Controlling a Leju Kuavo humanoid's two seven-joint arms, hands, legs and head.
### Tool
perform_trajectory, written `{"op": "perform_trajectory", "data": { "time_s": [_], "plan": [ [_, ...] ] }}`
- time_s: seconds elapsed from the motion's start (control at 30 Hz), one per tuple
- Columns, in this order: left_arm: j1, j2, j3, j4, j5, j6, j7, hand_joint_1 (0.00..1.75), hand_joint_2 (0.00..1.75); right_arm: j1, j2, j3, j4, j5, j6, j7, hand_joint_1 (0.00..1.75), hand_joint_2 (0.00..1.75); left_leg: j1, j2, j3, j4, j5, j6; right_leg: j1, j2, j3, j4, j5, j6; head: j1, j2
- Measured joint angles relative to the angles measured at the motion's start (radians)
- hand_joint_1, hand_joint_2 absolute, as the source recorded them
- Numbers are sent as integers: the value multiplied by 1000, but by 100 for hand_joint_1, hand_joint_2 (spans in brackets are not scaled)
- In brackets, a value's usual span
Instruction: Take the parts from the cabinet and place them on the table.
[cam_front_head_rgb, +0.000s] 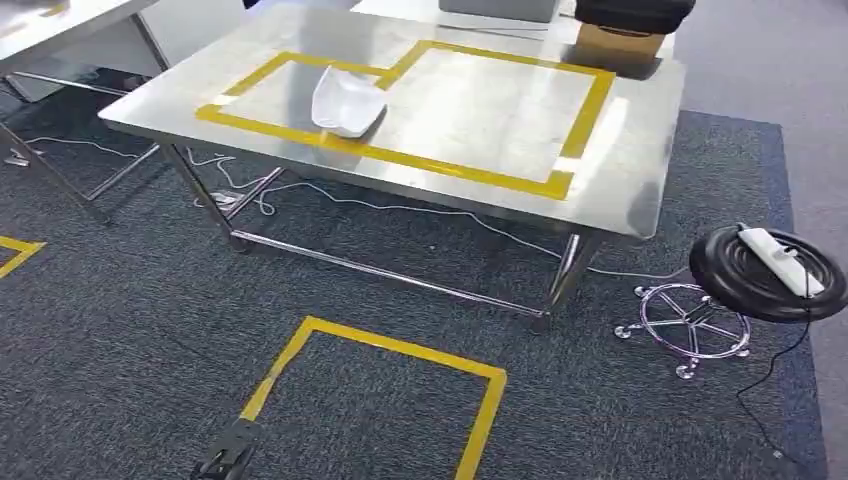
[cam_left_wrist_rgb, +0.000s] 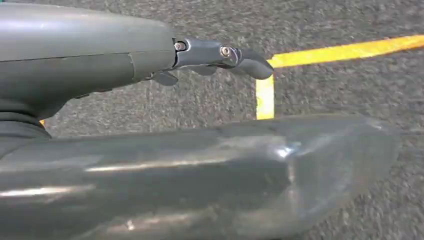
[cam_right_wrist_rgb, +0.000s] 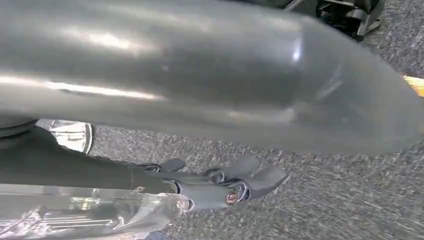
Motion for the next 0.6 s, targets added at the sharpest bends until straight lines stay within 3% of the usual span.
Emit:
{"op": "perform_trajectory", "data": {
  "time_s": [0.1, 0.13, 0.17, 0.2, 0.27, 0.3, 0.4, 0.43, 0.47, 0.5, 0.53, 0.6],
  "plan": [
    [-2, 1, 5, 0, -5, 0, 0, 0, 0, 1, 0, 0, 0, 1, 0, 0, 0, 0, -2, -10, -2, 0, 0, 6, -4, 9, -103, 231, -110, 6, 3, 0],
    [0, 1, 5, 0, -9, -1, 0, 0, 0, 3, 0, 0, 0, 2, 0, 1, 0, 0, -3, -13, -2, 0, 0, 6, -4, 9, -128, 278, -119, 6, 3, 0],
    [1, 1, 7, 0, -10, -1, 0, 0, 0, 4, 0, 0, 0, 2, 0, 2, 0, 0, -3, -18, -2, 0, 0, 6, -4, 10, -126, 271, -104, 4, 3, 0],
    [1, 1, 9, 0, -11, -1, 1, 0, 0, 5, 0, 0, 0, 2, 0, 2, 0, 0, -3, -23, -1, 1, 0, 6, -4, 11, -103, 218, -66, 3, 3, 0],
    [0, 1, 10, 0, -16, -1, 2, 0, 0, 4, 0, 0, 0, 3, 0, 3, 0, 0, -1, -32, 3, 1, 0, 3, -8, 18, -12, 34, 25, -1, 3, 0],
    [1, 1, 10, 0, -19, -1, 3, 0, 0, 3, 0, 0, 0, 2, -1, 3, 0, 0, -1, -35, 3, 1, 0, -2, -11, 37, 18, -31, 31, 0, 3, 0],
    [2, 0, 11, 0, -22, -1, 6, 0, 0, 3, 1, 0, 0, 1, -2, 9, 0, 0, -1, -42, -4, -2, 8, -23, -2, 40, 21, -41, 31, -10, 2, 0],
    [3, -1, 11, 0, -24, -1, 6, 0, 0, 5, 1, 0, 0, 0, -2, 10, 0, 0, 1, -44, -4, -6, 11, -29, 0, 39, 21, -42, 33, -17, 3, 0],
    [3, 0, 11, 0, -27, -1, 8, 0, 0, 5, 2, 0, 0, -1, -3, 11, 0, 0, 3, -42, -7, -3, 5, -35, -6, 33, 24, -54, 42, -30, 3, 0],
    [3, 0, 11, 0, -29, -1, 10, 0, 0, 5, 2, 0, 0, -1, -3, 11, 0, 0, 1, -31, -14, 15, -13, -36, -6, 29, 24, -57, 44, -34, 1, 0],
    [1, -1, 11, 0, -31, -1, 12, 0, 0, 5, 2, 0, 0, -3, -5, 12, 0, 0, -1, -25, -41, 72, -51, -38, -5, 26, 23, -57, 45, -40, -2, 0],
    [1, -4, 11, 0, -38, -2, 16, 0, 0, 5, 2, 0, 0, -4, -7, 16, 0, 0, -1, -24, -121, 239, -129, -42, -4, 17, 20, -57, 45, -42, -2, 0]
  ]
}}
